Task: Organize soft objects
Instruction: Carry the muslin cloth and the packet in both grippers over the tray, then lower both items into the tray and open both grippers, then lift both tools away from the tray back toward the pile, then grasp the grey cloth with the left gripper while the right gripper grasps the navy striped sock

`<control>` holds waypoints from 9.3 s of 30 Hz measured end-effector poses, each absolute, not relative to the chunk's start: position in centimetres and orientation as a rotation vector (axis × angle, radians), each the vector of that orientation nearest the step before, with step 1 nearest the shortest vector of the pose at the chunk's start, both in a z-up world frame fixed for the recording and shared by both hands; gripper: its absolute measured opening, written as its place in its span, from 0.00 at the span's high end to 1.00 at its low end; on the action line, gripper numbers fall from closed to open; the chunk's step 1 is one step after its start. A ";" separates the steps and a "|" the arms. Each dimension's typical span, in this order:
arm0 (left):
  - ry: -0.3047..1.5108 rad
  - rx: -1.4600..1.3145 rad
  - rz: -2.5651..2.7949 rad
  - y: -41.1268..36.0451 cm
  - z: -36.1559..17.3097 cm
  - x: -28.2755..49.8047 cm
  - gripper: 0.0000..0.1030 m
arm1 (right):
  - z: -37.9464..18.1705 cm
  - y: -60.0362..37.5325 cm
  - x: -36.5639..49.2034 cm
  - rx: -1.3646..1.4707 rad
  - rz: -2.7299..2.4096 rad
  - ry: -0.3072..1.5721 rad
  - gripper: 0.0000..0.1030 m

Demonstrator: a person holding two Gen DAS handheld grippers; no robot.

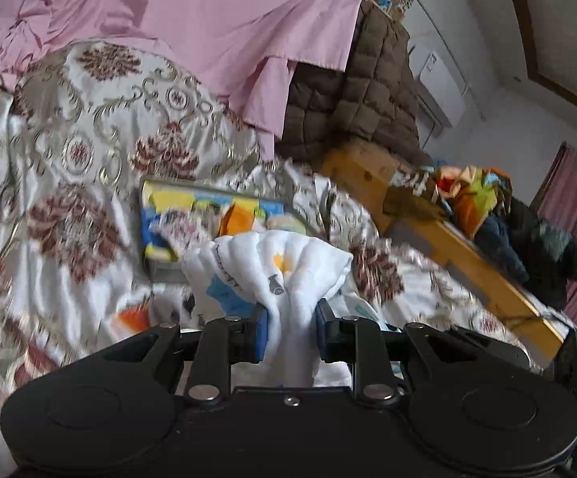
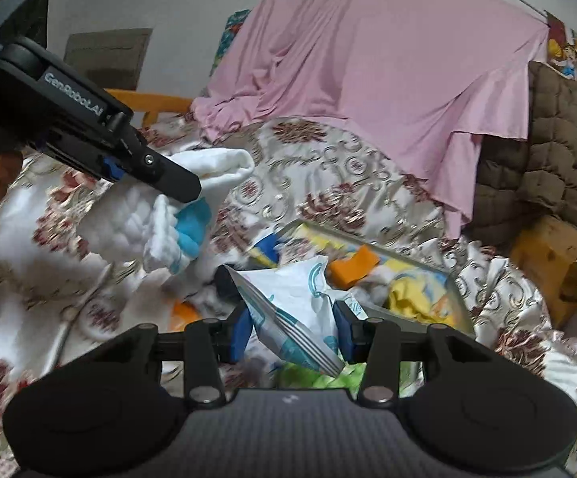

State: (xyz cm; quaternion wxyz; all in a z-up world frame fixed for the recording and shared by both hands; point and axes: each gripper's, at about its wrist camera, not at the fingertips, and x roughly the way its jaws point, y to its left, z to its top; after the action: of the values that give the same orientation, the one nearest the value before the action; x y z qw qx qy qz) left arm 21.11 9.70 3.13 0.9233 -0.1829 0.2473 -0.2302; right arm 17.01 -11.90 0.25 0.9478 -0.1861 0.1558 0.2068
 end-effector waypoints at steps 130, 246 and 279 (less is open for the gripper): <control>0.256 -0.172 -0.271 3.7 11.2 11.2 0.01 | 12.7 -17.9 9.9 -0.053 0.264 0.244 0.00; 0.532 -0.382 -0.106 10.4 -4.2 26.2 0.01 | -2.7 -10.6 26.2 -0.265 0.378 0.480 0.00; 0.623 -0.433 -0.235 12.4 -5.8 29.6 0.34 | -3.4 -5.5 32.8 -0.365 0.624 0.637 0.09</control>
State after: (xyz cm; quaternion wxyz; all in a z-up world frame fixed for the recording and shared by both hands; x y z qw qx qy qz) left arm 29.62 12.42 -5.78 0.9221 -0.2108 0.3035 -0.1147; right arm 32.84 -5.53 -3.42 0.8862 -0.1755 0.3063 0.3000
